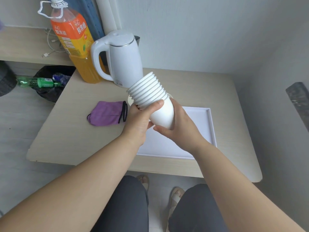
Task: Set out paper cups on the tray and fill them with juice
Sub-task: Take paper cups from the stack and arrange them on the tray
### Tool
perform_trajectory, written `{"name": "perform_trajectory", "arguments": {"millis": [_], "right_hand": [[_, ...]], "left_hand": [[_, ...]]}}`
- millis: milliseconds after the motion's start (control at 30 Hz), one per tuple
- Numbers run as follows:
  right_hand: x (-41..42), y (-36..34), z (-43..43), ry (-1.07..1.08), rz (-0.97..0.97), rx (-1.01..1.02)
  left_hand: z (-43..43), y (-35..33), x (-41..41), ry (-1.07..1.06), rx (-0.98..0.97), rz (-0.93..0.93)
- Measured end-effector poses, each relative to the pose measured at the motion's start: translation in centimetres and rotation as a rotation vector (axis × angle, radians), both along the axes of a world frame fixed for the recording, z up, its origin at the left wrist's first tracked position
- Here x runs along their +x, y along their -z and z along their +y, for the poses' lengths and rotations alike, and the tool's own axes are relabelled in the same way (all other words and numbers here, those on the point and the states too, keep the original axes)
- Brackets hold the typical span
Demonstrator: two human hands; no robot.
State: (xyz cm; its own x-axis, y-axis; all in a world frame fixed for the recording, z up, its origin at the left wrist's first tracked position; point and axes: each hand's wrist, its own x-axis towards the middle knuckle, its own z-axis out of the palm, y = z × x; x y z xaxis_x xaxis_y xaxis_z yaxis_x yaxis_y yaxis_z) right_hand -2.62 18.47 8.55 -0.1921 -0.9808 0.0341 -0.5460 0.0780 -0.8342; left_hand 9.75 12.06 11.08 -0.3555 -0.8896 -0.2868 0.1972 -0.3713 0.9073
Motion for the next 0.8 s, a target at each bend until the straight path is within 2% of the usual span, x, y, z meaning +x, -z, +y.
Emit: {"name": "perform_trajectory", "arguments": {"millis": [167, 233, 367, 433, 500, 800], "right_hand": [[-1.1, 0.5, 2.2, 0.038, 0.179, 0.028], [-2.5, 1.5, 3.4, 0.114, 0.097, 0.066], [-5.3, 3.1, 4.7, 0.316, -0.311, 0.110], [-6.1, 3.6, 4.2, 0.387, -0.451, 0.092], [-6.5, 3.9, 3.1, 0.424, -0.508, 0.086], [-7.3, 7.5, -2.1, 0.474, -0.531, 0.177]], "left_hand": [[-0.9, -0.5, -0.1, -0.135, 0.075, 0.036], [-2.0, -1.0, 0.7, -0.179, 0.126, 0.065], [-3.3, -1.3, 2.0, -0.210, 0.149, 0.104], [-3.3, -1.3, 2.2, -0.185, 0.146, 0.121], [-3.2, -1.1, 2.4, -0.172, 0.141, 0.128], [-3.6, 0.1, 3.7, -0.126, 0.066, 0.102]]}}
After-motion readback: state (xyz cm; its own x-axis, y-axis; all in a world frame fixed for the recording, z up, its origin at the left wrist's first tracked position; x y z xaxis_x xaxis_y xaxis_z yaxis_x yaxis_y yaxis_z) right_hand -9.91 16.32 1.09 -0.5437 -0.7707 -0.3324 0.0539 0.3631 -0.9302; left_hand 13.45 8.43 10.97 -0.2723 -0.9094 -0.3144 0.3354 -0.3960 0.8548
